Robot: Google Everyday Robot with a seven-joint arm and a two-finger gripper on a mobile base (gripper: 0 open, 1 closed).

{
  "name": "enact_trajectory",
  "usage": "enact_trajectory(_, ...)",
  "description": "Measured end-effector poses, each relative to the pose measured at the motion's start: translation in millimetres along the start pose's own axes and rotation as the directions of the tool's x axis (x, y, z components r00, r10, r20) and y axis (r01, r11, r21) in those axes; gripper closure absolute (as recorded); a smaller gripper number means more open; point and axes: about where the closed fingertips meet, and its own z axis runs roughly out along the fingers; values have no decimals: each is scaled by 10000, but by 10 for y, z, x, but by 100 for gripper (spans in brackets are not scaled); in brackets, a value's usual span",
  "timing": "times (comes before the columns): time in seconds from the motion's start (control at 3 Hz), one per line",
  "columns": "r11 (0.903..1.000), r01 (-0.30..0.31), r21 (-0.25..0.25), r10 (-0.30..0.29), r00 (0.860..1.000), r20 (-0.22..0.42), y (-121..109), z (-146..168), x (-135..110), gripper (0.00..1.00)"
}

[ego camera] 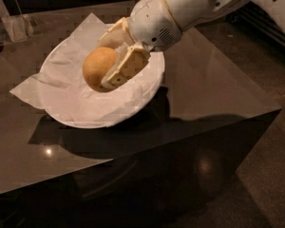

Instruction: Pick orange from white bowl

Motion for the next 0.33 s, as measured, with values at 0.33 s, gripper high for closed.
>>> enact_trajectory(0.33,9987,182,466,-183,9998,11,161,-236,-135,100)
